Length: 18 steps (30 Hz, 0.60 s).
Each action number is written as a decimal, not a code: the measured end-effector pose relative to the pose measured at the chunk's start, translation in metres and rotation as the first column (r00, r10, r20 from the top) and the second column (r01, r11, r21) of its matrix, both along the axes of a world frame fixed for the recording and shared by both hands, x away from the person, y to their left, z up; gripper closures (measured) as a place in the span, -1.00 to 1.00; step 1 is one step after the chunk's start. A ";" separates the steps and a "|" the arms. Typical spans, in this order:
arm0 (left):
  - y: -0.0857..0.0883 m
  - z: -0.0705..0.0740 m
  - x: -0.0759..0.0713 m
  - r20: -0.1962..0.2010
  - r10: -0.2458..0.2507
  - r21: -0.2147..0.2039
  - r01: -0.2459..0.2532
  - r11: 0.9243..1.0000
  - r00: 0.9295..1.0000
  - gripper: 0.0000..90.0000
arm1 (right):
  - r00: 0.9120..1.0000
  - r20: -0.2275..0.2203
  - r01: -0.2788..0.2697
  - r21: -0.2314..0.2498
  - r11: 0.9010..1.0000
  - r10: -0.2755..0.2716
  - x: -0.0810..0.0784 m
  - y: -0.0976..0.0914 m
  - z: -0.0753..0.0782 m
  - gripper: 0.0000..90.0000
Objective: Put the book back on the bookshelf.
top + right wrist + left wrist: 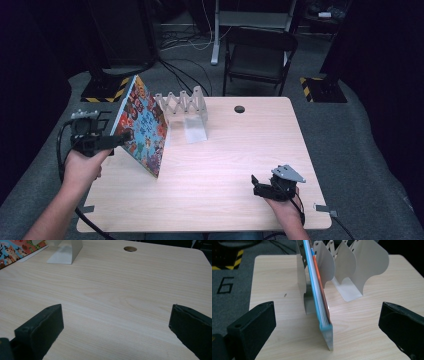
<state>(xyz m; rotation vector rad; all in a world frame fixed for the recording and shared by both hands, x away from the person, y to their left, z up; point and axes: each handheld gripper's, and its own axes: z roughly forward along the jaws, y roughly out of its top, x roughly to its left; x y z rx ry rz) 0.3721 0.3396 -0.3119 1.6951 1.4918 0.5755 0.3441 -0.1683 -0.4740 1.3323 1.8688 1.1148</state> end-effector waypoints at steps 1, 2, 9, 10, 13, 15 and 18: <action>0.001 -0.003 -0.005 -0.002 -0.008 -0.009 0.008 1.000 1.000 -0.97 | 1.000 0.001 0.009 0.001 1.000 -0.009 0.000 -0.002 0.000 -1.00; 0.002 -0.005 -0.011 0.013 -0.007 -0.022 0.007 1.000 1.000 -0.98 | 1.000 0.003 0.019 0.007 1.000 -0.019 0.001 -0.004 0.000 -1.00; -0.001 -0.034 -0.048 0.070 -0.028 0.000 0.028 1.000 0.997 -0.97 | 0.998 0.000 0.057 0.010 0.998 -0.057 0.003 -0.017 0.000 -1.00; -0.001 -0.041 -0.052 0.072 -0.031 0.002 0.031 1.000 0.997 -0.97 | 0.998 -0.001 0.062 0.013 0.998 -0.062 0.003 -0.018 -0.001 -1.00; -0.002 -0.061 -0.058 0.075 -0.041 -0.003 0.042 0.999 0.996 -0.98 | 0.997 -0.008 0.076 0.012 0.997 -0.076 0.004 -0.022 -0.001 -1.00; -0.003 -0.078 -0.062 0.071 -0.042 0.000 0.042 0.999 0.997 -0.98 | 0.996 -0.011 0.085 0.011 0.996 -0.085 0.004 -0.026 -0.001 -1.00; -0.006 -0.102 -0.067 0.068 -0.042 0.000 0.042 0.999 0.997 -0.97 | 0.995 -0.023 0.099 0.006 0.995 -0.099 0.002 -0.030 -0.002 -1.00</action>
